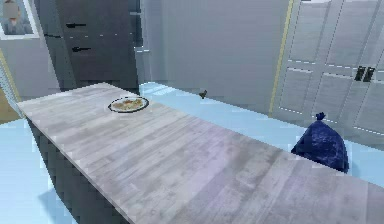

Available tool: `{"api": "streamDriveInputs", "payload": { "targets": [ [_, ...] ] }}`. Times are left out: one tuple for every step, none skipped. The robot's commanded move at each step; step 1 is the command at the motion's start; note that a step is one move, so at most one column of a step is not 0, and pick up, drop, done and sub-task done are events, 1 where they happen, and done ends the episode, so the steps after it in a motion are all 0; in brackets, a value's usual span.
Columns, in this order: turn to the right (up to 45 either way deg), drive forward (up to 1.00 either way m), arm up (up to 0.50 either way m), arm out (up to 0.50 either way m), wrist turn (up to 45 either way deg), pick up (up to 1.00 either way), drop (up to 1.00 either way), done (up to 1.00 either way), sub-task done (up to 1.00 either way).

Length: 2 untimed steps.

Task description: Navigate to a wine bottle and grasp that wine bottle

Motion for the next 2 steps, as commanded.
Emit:
{"api": "streamDriveInputs", "payload": {
  "targets": [
    [0.0,0.0,0.0,0.0,0.0,1.0,0.0,0.0,0.0],
    [0.0,0.0,0.0,0.0,0.0,0.0,0.0,1.0,0.0]
  ]
}}
